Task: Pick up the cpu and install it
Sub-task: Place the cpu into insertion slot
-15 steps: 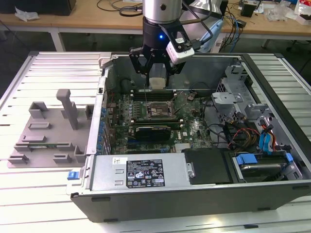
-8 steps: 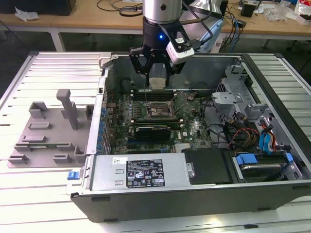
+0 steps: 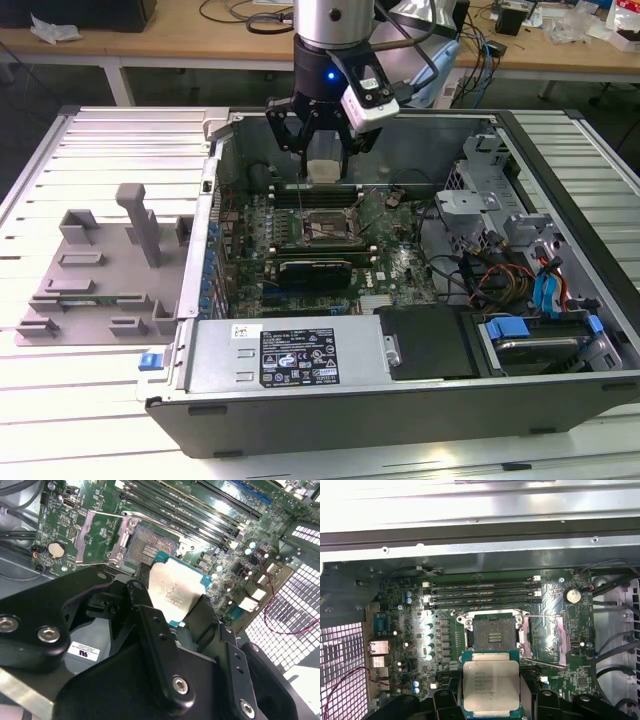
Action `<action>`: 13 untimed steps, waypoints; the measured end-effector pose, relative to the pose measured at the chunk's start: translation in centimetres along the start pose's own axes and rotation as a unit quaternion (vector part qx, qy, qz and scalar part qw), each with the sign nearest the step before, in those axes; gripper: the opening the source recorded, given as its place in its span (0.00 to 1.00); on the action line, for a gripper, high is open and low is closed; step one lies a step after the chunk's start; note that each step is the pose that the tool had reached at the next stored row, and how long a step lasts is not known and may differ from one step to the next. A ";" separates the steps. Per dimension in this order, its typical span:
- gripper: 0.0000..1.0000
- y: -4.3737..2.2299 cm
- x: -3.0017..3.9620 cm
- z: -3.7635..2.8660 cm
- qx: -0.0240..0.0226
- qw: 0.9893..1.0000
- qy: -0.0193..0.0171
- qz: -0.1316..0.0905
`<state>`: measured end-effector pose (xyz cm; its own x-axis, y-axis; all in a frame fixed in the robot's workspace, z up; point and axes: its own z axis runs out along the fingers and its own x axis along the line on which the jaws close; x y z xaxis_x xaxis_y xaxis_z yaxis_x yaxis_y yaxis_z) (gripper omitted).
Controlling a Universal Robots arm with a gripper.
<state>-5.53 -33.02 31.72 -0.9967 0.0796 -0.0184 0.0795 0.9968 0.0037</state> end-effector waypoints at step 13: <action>0.55 0.00 0.00 0.00 0.001 0.998 0.000 0.068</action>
<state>-5.52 -33.02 31.72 -0.9765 0.2149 -0.0184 0.2149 0.9766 0.0037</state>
